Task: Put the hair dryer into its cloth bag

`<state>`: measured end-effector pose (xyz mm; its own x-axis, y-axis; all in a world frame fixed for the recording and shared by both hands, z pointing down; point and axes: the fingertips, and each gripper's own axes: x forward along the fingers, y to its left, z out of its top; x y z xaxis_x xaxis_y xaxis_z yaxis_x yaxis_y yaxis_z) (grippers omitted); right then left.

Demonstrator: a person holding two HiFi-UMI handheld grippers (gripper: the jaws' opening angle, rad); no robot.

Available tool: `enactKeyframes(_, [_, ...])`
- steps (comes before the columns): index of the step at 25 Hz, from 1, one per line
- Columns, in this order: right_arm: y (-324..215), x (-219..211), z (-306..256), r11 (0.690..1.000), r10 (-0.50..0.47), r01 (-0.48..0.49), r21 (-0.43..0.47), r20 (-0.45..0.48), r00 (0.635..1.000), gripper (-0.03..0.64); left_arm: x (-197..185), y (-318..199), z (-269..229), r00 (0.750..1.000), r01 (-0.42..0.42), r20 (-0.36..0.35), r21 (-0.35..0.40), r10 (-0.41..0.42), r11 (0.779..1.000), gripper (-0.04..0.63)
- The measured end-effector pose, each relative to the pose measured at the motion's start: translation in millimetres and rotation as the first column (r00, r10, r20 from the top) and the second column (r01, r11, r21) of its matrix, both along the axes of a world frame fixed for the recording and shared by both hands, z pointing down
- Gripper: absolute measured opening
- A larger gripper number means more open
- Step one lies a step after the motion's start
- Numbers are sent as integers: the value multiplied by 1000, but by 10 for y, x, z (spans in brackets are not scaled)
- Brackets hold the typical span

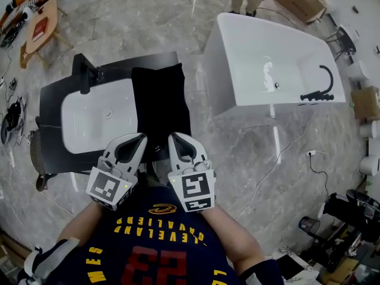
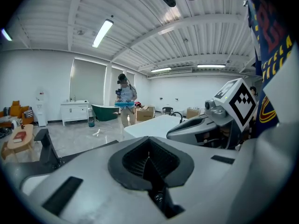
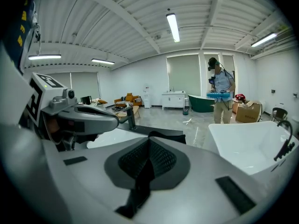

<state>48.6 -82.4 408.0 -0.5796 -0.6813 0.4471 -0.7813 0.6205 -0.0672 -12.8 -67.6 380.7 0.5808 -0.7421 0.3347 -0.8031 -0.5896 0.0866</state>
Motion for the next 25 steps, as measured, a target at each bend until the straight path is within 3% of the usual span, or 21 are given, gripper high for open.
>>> enactKeyframes(5, [-3,40,-25,1000,25,-25,11,13,1000,8,-8,-23,44,1000,-16,9,29,16,999,3])
enactKeyframes(25, [32,90,29,999,42,-42,-7,12,999,8,-2,3,97,1000,-15,8,4,15,1000,3])
